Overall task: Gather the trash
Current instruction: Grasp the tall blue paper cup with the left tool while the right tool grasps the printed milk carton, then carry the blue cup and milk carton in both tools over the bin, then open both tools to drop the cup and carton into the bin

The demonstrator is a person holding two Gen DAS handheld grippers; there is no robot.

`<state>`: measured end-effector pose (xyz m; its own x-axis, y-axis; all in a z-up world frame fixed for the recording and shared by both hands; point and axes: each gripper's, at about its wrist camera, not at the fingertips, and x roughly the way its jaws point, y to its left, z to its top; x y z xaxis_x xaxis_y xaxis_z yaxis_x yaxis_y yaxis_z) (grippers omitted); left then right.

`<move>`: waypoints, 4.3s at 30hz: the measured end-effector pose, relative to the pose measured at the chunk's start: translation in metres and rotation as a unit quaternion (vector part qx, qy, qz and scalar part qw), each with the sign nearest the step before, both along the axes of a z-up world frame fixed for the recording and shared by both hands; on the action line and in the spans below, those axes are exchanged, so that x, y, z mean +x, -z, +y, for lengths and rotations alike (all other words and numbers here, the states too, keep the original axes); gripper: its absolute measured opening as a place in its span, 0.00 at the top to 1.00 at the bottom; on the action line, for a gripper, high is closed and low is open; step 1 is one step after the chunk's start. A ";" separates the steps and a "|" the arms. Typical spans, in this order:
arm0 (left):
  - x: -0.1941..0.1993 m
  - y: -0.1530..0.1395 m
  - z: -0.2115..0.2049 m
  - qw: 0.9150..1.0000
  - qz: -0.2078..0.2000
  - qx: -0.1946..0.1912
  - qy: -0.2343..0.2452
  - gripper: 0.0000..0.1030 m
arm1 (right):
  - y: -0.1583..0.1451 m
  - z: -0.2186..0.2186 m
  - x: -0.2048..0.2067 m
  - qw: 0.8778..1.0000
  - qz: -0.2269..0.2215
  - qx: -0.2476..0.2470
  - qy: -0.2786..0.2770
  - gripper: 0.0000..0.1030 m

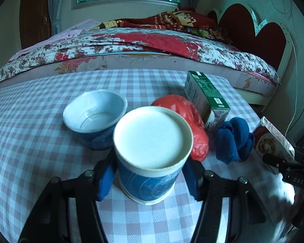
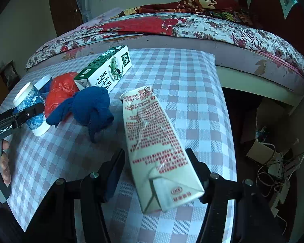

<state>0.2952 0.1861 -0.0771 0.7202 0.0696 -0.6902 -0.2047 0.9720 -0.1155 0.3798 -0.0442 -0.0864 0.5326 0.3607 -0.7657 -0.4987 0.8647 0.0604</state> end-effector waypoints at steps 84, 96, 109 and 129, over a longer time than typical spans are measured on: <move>-0.154 -0.003 -0.365 0.929 0.017 0.002 0.370 0.51 | -0.006 -0.297 -0.270 0.979 0.004 0.008 0.202 0.63; -0.125 0.049 -0.400 0.918 0.081 -0.007 0.388 0.51 | 0.049 -0.321 -0.243 0.981 0.059 -0.023 0.182 0.63; -0.098 0.107 -0.424 0.905 0.152 -0.042 0.395 0.21 | 0.121 -0.319 -0.208 0.984 0.121 -0.074 0.111 0.61; -0.118 0.110 -0.393 0.941 0.129 0.026 0.312 0.01 | 0.132 -0.338 -0.209 0.967 0.131 -0.119 0.184 0.01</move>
<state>0.1776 -0.2071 -0.1875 0.4407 -0.2725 -0.8553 0.3940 0.9149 -0.0885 0.1705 -0.3824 -0.2186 0.3669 -0.0190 -0.9301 -0.1501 0.9855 -0.0793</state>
